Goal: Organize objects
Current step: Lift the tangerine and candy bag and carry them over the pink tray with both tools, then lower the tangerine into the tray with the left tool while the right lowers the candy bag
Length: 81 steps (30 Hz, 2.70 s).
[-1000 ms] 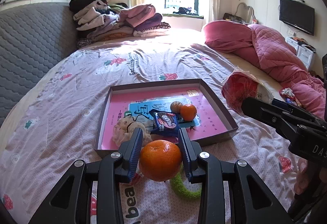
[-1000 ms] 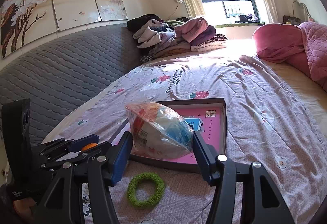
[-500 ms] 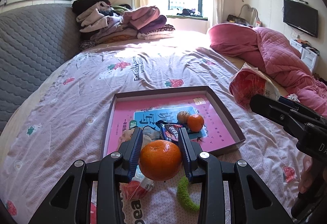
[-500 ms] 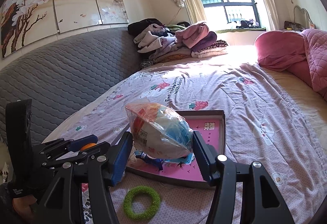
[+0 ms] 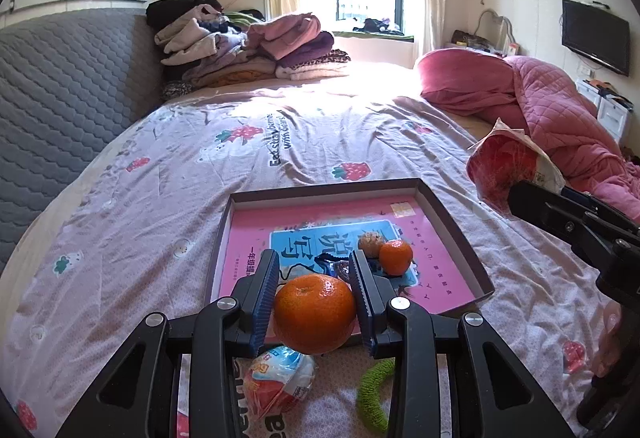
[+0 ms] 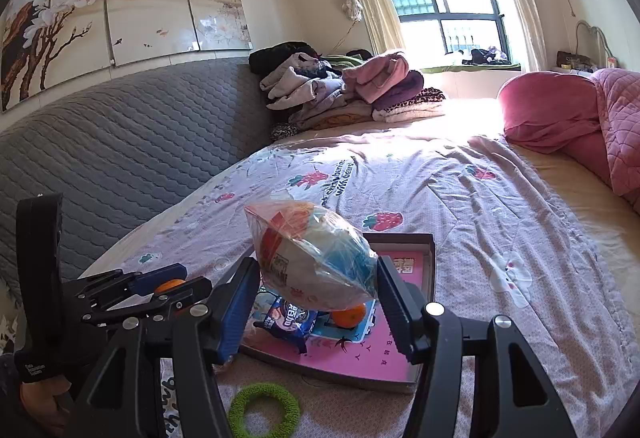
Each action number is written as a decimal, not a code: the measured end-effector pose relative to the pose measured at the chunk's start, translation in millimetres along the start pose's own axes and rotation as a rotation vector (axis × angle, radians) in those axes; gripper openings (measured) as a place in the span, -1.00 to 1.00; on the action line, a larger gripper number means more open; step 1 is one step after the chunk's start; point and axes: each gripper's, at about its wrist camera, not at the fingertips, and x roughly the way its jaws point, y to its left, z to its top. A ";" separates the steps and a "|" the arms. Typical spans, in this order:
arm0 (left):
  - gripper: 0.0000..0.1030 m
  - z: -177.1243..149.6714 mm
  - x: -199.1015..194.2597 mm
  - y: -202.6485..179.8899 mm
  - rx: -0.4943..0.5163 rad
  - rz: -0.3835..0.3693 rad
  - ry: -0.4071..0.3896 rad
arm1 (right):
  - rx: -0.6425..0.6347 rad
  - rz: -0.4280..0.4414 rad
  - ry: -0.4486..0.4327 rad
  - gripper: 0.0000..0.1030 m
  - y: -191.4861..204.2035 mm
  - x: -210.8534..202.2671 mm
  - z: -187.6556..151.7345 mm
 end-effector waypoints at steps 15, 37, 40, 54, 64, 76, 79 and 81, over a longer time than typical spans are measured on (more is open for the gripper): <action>-0.28 26.5 27.8 19.6 -0.023 0.017 0.010 | 0.003 -0.028 0.031 0.15 -15.2 23.1 -2.3; -0.28 21.4 97.4 43.6 -0.056 0.021 0.105 | -0.004 -0.076 0.174 0.15 -29.9 74.9 -35.4; -0.28 19.8 105.3 44.4 -0.057 0.013 0.122 | -0.006 -0.080 0.209 0.15 -31.3 82.7 -42.1; -0.28 20.9 138.9 38.9 -0.037 0.016 0.189 | -0.032 -0.100 0.309 0.15 -31.9 102.5 -60.4; -0.28 15.4 153.5 39.2 -0.052 0.004 0.234 | -0.041 -0.119 0.336 0.15 -31.5 111.7 -68.4; -0.28 11.9 166.8 38.1 -0.040 0.006 0.285 | -0.048 -0.130 0.343 0.15 -30.3 116.2 -72.3; -0.28 11.8 171.1 40.7 -0.050 0.004 0.298 | -0.046 -0.135 0.341 0.15 -30.4 116.5 -72.0; -0.28 11.9 173.1 42.2 -0.053 0.007 0.306 | -0.046 -0.136 0.342 0.15 -30.4 116.8 -71.9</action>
